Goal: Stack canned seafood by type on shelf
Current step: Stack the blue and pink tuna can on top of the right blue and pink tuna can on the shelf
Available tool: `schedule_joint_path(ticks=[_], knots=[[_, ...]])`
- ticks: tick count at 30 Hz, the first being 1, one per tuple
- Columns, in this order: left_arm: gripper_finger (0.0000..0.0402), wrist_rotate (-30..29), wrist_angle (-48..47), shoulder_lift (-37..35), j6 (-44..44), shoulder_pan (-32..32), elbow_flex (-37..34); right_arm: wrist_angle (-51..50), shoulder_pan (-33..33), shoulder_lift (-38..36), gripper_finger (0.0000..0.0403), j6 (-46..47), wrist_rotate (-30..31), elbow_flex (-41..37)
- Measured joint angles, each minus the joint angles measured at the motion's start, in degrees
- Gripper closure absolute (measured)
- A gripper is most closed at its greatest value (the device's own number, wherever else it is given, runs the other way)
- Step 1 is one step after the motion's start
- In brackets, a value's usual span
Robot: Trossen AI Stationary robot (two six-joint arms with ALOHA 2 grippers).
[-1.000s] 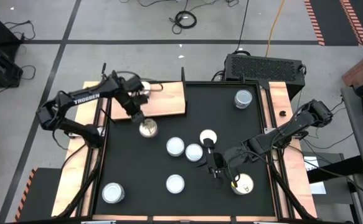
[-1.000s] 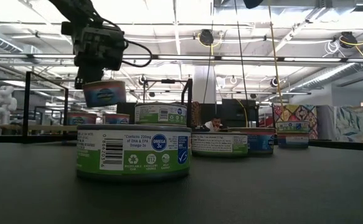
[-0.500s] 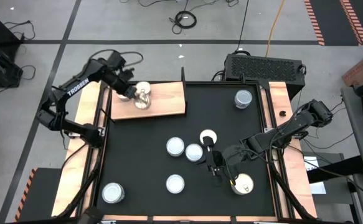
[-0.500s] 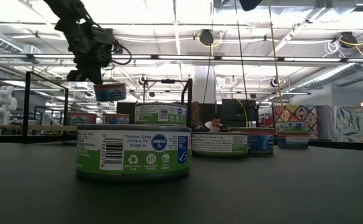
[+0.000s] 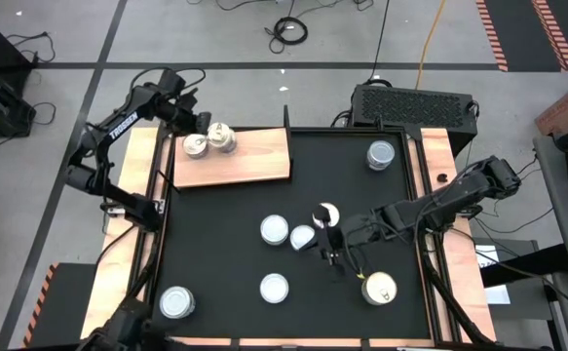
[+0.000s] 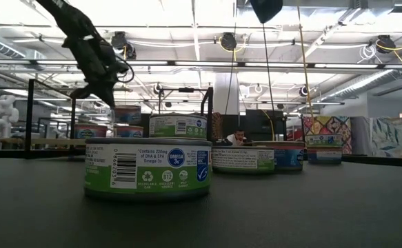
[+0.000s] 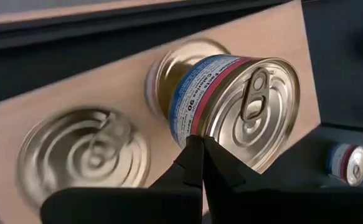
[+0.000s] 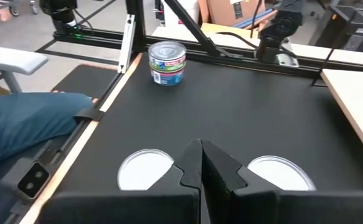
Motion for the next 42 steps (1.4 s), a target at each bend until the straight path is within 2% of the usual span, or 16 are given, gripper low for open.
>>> schedule_joint_path(ticks=[7,16,21,25,31,42], knots=[[0.0401,1.1,3.3,3.4,-1.0,0.3,0.8,-0.1,-2.2,0.0,0.0403,-1.1,-4.2,0.0],[0.0401,3.0,2.5,5.0,-1.1,1.1,1.3,-0.5,-3.9,0.0,0.0403,-2.6,-4.5,0.0],[0.0401,2.8,-0.3,5.0,0.2,2.5,1.8,-0.8,-4.6,0.0,0.0403,-2.6,-4.6,0.0],[0.0401,2.6,-0.3,5.0,0.2,2.7,1.8,-1.2,-5.1,0.0,0.0403,-2.6,-7.1,0.0],[0.0400,2.5,0.3,5.0,0.5,2.7,1.8,-1.1,-5.2,0.0,0.0403,-2.4,-7.3,0.0],[0.0344,2.3,0.5,5.0,1.0,2.6,1.8,-1.1,-5.2,0.0,0.0403,-2.6,-7.2,0.0]])
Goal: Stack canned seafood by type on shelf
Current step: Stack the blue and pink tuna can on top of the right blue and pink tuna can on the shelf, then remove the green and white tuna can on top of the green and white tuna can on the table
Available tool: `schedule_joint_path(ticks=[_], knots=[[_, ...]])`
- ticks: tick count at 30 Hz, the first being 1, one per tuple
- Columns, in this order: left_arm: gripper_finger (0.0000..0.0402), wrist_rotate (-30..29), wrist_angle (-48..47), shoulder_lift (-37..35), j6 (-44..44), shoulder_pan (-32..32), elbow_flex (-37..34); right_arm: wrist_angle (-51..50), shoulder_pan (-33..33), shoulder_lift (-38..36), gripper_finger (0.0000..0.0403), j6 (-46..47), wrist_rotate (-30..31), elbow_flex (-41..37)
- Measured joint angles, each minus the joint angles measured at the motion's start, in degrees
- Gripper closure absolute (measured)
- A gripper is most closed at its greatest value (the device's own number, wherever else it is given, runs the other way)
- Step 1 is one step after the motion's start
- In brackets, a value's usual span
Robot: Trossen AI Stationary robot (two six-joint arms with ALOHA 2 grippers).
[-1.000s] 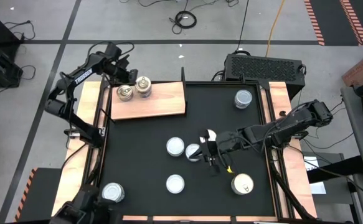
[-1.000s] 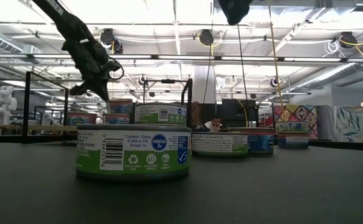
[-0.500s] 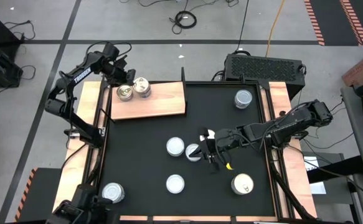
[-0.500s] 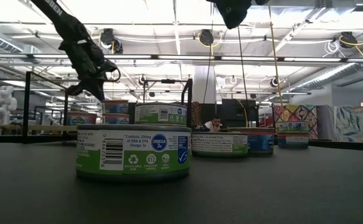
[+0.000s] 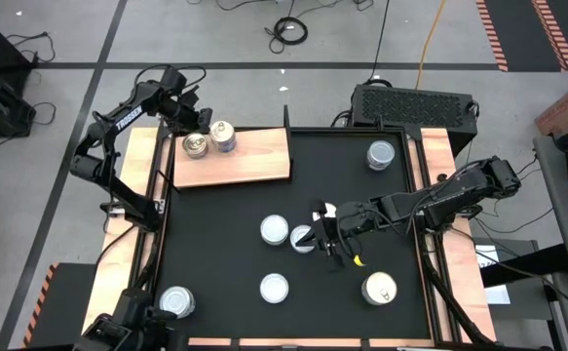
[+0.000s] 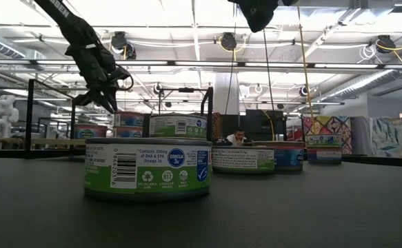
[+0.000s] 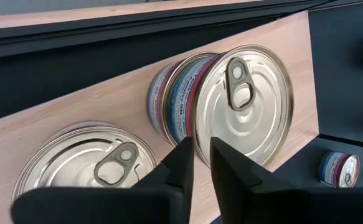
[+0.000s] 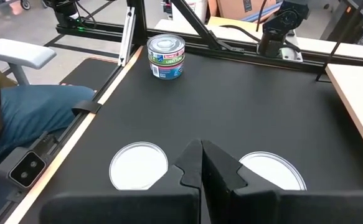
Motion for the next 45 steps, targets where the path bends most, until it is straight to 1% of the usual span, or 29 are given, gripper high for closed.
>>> schedule_joint_path(ticks=[5,9,12,16,18,21,26,31,35,39,43,45], knots=[[0.0326,-2.5,-0.1,0.0,0.7,0.0,0.0,0.0,0.0,0.0,0.0403,0.0,0.0,0.0],[0.0324,-2.4,-0.8,0.0,0.7,0.0,0.4,0.0,0.0,0.0,0.0403,0.0,0.0,0.0],[0.0324,-2.3,-4.9,0.0,2.5,0.0,2.9,0.0,0.0,0.0,0.0403,0.0,0.0,0.0],[0.0324,-2.9,-13.5,-0.2,6.8,-1.1,8.1,0.0,0.0,0.0,0.0403,0.0,0.0,0.0],[0.0324,-3.9,-17.1,-1.3,8.3,-2.2,9.8,0.0,0.0,0.0,0.0403,0.1,0.0,0.0],[0.0324,-5.0,-19.0,-4.4,8.8,-4.9,10.2,0.0,0.0,0.0,0.0403,0.2,0.0,0.0],[0.0324,-5.6,-23.8,-10.6,11.2,-11.4,10.2,0.0,0.0,0.0,0.0403,1.2,0.0,0.0],[0.0324,-5.6,-26.5,-17.4,11.0,-19.3,10.2,0.0,0.0,0.0,0.0403,1.7,0.0,0.0],[0.0324,-5.6,-26.9,-22.8,8.8,-26.9,9.4,0.1,0.0,0.0,0.0403,1.7,0.0,0.0],[0.0324,-5.6,-26.9,-29.1,3.1,-35.2,4.7,0.1,0.0,0.0,0.0403,1.7,0.0,0.0],[0.0324,-5.6,-26.8,-34.7,-4.7,-43.1,-2.7,0.1,0.0,0.0,0.0403,1.7,0.0,0.0],[0.0324,-5.6,-26.1,-37.0,-6.9,-47.3,-6.7,0.1,0.1,0.0,0.0403,1.7,0.0,0.0]])
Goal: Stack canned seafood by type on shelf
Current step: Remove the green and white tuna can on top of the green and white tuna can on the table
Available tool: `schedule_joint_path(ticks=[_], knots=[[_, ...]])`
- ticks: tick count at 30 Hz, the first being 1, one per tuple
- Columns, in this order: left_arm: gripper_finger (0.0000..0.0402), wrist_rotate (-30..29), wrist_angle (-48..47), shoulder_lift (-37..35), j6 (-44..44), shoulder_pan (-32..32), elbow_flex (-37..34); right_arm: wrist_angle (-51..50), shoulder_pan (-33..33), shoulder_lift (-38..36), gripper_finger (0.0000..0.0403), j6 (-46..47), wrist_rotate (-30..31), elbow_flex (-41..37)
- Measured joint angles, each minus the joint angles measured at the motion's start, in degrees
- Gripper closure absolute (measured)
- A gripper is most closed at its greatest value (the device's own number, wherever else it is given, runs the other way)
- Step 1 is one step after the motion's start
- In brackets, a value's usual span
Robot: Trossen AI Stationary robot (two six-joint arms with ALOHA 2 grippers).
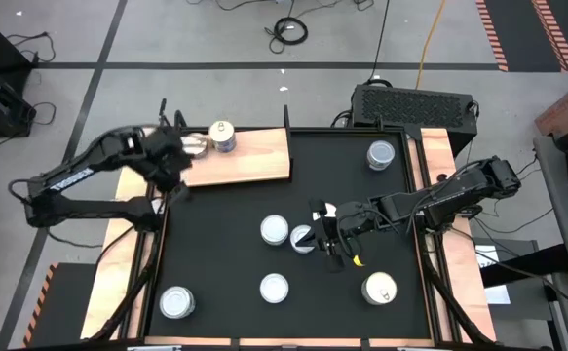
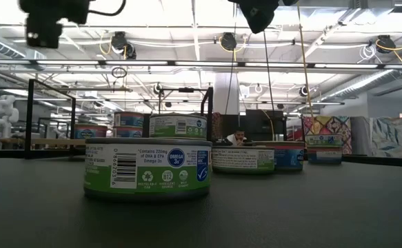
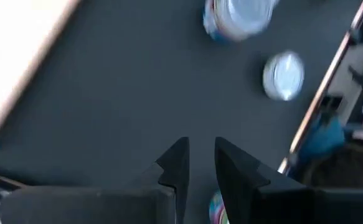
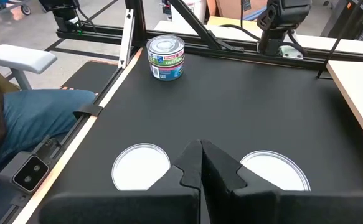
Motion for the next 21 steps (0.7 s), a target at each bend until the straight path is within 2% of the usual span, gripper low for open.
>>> schedule_joint_path(ticks=[5,9,15,21], knots=[[0.0324,2.9,4.1,-1.4,-4.0,-12.9,-9.5,0.2,0.0,0.0,0.0403,-0.1,0.0,0.0],[0.0324,4.2,14.6,1.3,-12.0,-24.9,-13.7,0.1,0.0,0.0,0.0403,-0.1,0.0,0.0],[0.0324,4.2,30.6,8.7,-23.9,-41.7,-12.2,0.1,0.0,0.0,0.0403,-0.3,0.0,0.0],[0.0324,1.9,29.9,14.6,-29.7,-52.9,-9.6,0.1,0.0,0.0,0.0403,-0.2,0.0,0.0]])
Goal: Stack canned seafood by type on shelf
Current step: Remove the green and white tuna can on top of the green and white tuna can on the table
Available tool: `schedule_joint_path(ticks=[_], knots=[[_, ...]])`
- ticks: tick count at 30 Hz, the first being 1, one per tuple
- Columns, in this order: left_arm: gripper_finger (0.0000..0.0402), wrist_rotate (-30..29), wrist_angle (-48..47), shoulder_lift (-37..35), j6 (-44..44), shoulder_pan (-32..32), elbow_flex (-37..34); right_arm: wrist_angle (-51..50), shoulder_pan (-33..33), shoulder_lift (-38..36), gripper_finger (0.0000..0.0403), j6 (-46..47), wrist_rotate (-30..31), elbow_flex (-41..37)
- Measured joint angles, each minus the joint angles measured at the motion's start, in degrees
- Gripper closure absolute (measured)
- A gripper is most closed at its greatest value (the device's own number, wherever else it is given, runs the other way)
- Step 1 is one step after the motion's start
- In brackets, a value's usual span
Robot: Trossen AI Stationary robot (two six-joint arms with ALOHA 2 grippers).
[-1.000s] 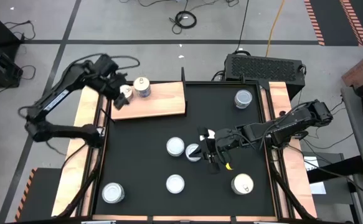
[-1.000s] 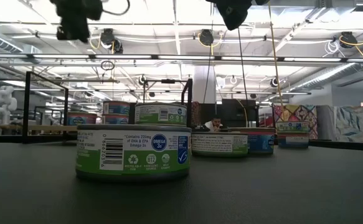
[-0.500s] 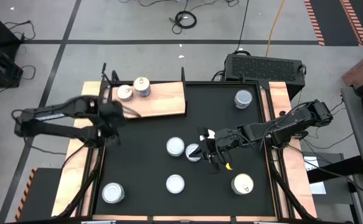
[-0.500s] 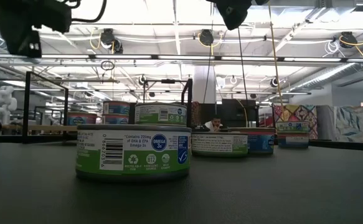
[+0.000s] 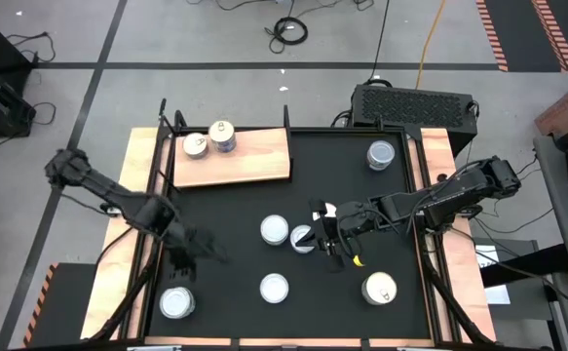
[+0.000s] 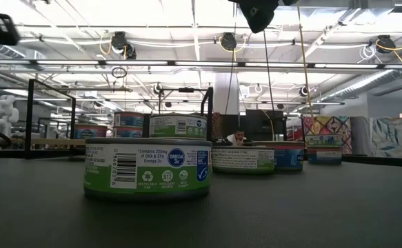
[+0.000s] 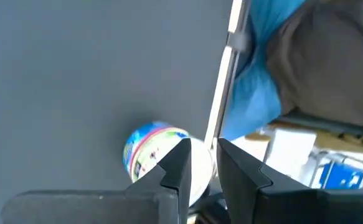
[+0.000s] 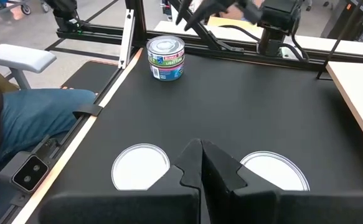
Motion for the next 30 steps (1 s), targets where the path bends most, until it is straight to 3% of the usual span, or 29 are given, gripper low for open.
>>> schedule_joint_path(ticks=[5,10,15,21,24,30], knots=[[0.0324,-3.8,-1.1,3.3,6.4,-5.2,0.1,1.2,0.0,0.0,0.0403,0.2,0.0,0.0],[0.0324,-8.1,-1.1,6.4,8.8,-6.2,0.1,2.9,0.0,0.7,0.0403,3.1,0.0,0.0],[0.0324,-23.6,1.2,9.7,10.7,-6.1,0.1,0.9,0.5,2.6,0.0403,4.6,0.1,0.0],[0.0324,-38.4,7.0,12.3,27.4,-5.2,0.1,-0.2,1.0,4.6,0.0403,4.7,0.3,0.0],[0.0324,-46.7,9.7,13.2,29.3,-3.9,0.2,-0.5,0.9,5.7,0.0403,4.7,1.6,0.0],[0.0324,-47.9,14.6,14.1,27.8,3.1,-1.0,-4.7,-1.1,9.9,0.0403,7.2,3.1,0.0]])
